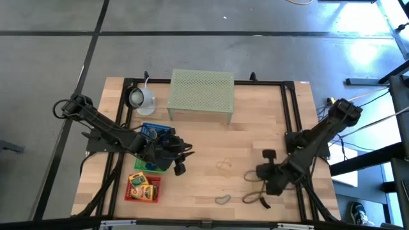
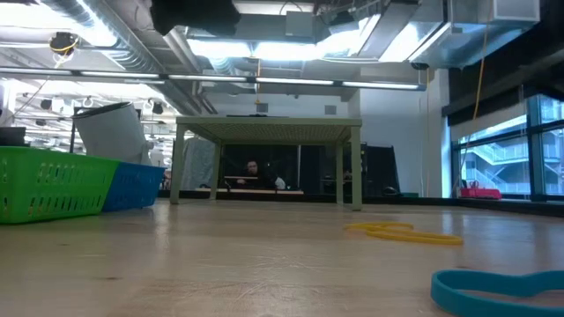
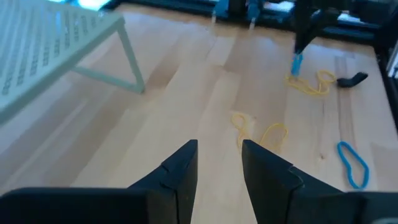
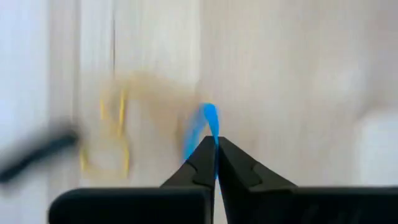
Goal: Pick & Place Office Desk Supplies
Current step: Put the blue rubber band into the blue bin
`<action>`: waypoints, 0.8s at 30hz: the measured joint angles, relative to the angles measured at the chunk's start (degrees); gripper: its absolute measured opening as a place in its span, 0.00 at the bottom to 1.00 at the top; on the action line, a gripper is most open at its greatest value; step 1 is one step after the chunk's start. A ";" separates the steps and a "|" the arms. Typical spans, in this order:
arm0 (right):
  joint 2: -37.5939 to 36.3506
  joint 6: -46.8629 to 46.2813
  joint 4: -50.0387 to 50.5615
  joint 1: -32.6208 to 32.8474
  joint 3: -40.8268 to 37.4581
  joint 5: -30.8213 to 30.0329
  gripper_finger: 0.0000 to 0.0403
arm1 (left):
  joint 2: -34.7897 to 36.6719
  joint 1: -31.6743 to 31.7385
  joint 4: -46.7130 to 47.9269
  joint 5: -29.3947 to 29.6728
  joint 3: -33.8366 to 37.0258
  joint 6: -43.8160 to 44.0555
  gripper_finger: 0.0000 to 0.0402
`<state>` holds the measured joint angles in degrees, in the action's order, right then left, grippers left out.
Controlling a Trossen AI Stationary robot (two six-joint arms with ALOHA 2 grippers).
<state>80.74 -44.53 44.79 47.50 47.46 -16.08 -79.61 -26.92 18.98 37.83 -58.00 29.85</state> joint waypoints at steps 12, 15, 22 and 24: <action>-6.38 19.39 -22.79 -8.19 4.33 -19.68 0.02 | -7.96 0.04 -22.77 -3.08 -0.02 -20.21 0.45; -5.59 26.37 -29.90 -9.81 4.39 -19.03 0.02 | -10.69 0.31 -31.35 -3.45 0.00 -25.42 0.49; -3.99 40.48 -42.99 -13.19 4.40 -18.97 0.02 | -17.05 1.19 -48.10 -4.03 -0.02 -34.17 0.54; -3.81 43.38 -45.26 -13.95 4.41 -18.85 0.02 | -18.66 1.54 -51.29 -4.94 -0.02 -35.75 0.55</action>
<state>76.93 -1.14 -0.47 33.55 51.88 -34.94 -98.27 -25.38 -32.31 32.89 -58.02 -5.90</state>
